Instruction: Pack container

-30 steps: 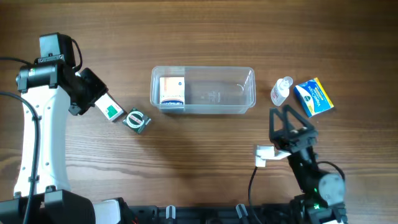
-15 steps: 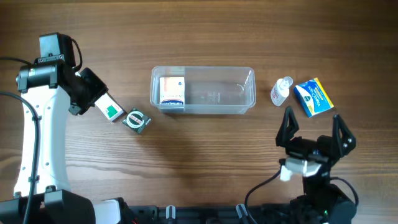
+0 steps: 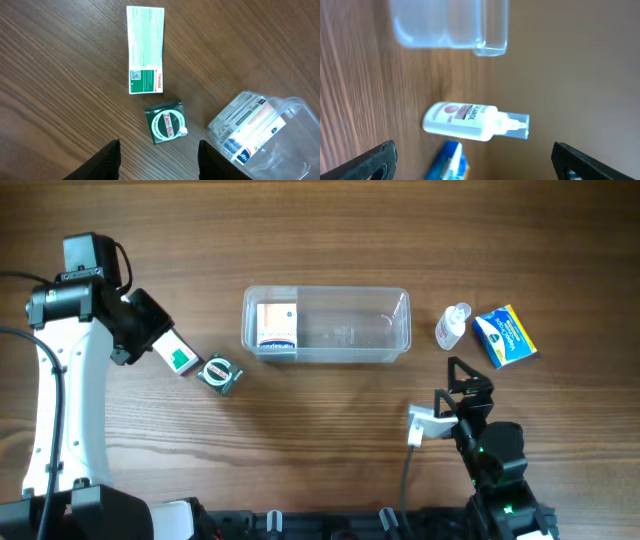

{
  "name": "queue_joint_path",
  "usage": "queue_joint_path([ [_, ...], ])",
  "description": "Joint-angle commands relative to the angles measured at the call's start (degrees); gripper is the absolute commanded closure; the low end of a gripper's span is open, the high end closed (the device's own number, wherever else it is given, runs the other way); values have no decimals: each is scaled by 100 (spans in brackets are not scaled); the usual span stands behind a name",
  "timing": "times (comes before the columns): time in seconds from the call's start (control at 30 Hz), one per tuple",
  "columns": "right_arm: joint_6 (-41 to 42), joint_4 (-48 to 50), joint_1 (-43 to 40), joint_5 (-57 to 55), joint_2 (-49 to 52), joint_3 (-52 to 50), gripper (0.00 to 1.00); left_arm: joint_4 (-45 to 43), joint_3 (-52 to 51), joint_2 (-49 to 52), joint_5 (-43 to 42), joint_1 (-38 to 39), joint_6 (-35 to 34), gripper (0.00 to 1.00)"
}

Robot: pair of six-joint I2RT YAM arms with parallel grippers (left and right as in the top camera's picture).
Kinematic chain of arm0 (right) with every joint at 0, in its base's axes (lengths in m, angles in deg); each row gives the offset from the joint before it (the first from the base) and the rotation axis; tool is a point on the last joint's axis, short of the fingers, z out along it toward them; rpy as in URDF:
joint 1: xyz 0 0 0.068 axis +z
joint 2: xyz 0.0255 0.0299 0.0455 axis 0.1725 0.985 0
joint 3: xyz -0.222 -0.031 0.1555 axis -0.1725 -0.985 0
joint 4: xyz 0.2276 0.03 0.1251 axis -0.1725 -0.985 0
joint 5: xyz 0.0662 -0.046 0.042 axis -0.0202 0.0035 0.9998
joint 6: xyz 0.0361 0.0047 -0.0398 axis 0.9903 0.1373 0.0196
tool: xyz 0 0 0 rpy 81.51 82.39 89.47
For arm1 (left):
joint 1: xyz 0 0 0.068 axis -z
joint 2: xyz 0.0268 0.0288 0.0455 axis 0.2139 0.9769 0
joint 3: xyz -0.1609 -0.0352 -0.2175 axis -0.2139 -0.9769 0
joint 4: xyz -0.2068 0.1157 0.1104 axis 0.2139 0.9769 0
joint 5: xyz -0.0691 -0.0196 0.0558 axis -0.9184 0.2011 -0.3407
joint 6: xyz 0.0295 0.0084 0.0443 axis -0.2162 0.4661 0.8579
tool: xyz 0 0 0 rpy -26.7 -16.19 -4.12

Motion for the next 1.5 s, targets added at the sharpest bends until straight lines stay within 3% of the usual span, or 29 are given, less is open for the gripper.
queue_joint_path([
  [0.0, -2848, -26, -11, 33, 188, 2, 0, -7, -11, 39, -46, -20, -15, 50],
  [0.03, -3344, -17, -11, 57, 212, 2, 0, -9, -11, 39, -48, -20, -13, 50],
  [0.2, -3335, 785, -11, 1305, 216, 2, 0, -7, -11, 39, -46, -20, -13, 50],
  [0.37, -3335, 610, -11, 1668, 216, 2, 0, 9, -11, 39, -46, -20, -13, 49],
  [0.4, -3335, 505, -11, 1670, 216, 2, 0, 26, -11, 39, -44, -20, -11, 44],
  [0.47, -3335, 437, -7, 1912, 216, 2, 0, 61, -11, 39, -44, -20, -11, 9],
  [0.5, -3335, 413, -7, 2046, 216, 2, 0, 61, -11, 39, -44, -20, -11, 0],
  [0.83, -3335, 190, -7, 3128, 216, 2, 0, 59, -11, 39, -46, -20, -11, 0],
  [1.23, -3215, 236, -7, 3309, 216, 4, 0, 59, -11, 39, -46, -20, -13, 0],
  [1.3, -2389, 380, -7, 3248, 216, 4, 0, 59, -11, 39, -48, -20, -15, 0],
  [1.47, 2070, 2310, -7, 3178, 216, 4, 0, 57, -11, 39, -52, -20, -15, 0],
])
